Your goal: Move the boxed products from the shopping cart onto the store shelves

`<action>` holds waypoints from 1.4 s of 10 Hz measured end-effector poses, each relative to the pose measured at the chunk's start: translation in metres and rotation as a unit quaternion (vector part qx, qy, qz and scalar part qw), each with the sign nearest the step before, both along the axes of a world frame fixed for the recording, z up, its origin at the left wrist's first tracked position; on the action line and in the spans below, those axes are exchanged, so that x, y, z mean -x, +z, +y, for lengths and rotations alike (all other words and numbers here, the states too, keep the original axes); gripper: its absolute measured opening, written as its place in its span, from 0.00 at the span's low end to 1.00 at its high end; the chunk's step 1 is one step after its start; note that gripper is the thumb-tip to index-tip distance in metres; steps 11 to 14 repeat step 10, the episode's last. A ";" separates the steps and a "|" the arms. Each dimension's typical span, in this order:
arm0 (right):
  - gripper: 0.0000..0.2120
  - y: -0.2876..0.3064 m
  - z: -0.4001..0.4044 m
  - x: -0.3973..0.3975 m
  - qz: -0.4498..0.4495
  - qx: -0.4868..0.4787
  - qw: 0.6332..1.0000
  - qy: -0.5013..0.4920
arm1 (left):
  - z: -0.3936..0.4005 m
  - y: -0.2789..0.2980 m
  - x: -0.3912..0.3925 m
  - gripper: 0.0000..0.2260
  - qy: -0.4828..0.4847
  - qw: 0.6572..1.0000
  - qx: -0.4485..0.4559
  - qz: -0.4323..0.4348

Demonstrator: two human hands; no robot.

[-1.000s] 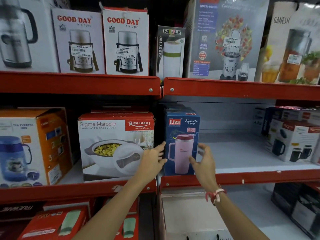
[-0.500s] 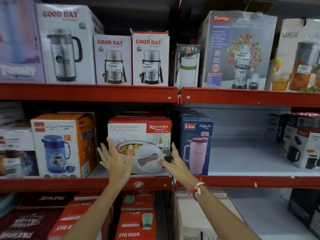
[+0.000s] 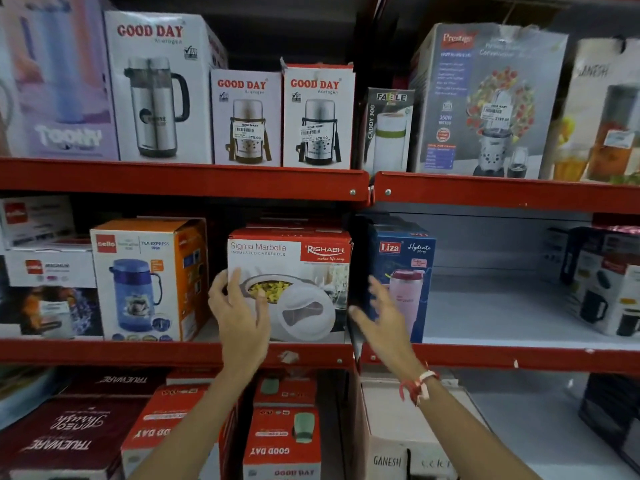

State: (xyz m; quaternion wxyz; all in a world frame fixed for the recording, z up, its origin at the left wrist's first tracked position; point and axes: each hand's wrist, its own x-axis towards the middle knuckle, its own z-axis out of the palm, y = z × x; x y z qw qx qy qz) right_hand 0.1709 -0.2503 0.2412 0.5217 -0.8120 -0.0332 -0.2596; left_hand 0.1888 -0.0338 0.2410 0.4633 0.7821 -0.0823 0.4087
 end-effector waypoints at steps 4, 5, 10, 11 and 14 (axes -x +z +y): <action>0.39 0.004 -0.093 -0.005 0.120 -0.093 0.988 -0.022 | -0.164 0.009 -0.006 0.37 -0.338 0.878 0.042 0.335; 0.35 0.002 -0.104 -0.002 0.121 -0.086 0.989 -0.003 | -0.163 0.001 -0.016 0.47 -0.356 0.859 0.075 0.360; 0.31 0.057 -0.071 0.051 -0.008 0.072 0.993 -0.097 | -0.131 0.042 0.038 0.30 -0.344 0.898 0.008 0.273; 0.31 0.057 -0.071 0.051 -0.008 0.072 0.993 -0.097 | -0.131 0.042 0.038 0.30 -0.344 0.898 0.008 0.273; 0.31 0.057 -0.071 0.051 -0.008 0.072 0.993 -0.097 | -0.131 0.042 0.038 0.30 -0.344 0.898 0.008 0.273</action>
